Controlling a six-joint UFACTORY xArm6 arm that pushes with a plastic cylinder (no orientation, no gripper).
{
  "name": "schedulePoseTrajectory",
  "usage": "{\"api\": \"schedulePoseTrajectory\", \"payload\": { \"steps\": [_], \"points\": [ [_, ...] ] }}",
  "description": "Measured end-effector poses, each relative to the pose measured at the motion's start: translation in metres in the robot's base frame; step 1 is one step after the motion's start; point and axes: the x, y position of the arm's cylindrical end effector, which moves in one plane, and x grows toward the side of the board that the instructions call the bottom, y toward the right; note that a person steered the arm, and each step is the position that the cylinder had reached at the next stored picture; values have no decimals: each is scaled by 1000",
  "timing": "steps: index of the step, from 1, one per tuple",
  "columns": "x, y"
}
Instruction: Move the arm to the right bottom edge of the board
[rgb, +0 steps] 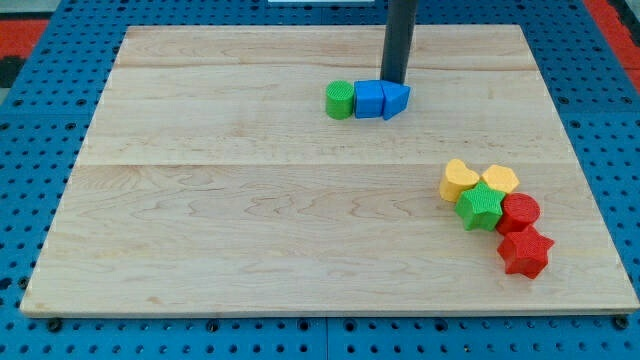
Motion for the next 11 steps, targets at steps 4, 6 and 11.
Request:
{"api": "schedulePoseTrajectory", "payload": {
  "steps": [4, 6, 11],
  "points": [
    [57, 105],
    [88, 109],
    [99, 142]
  ]
}}
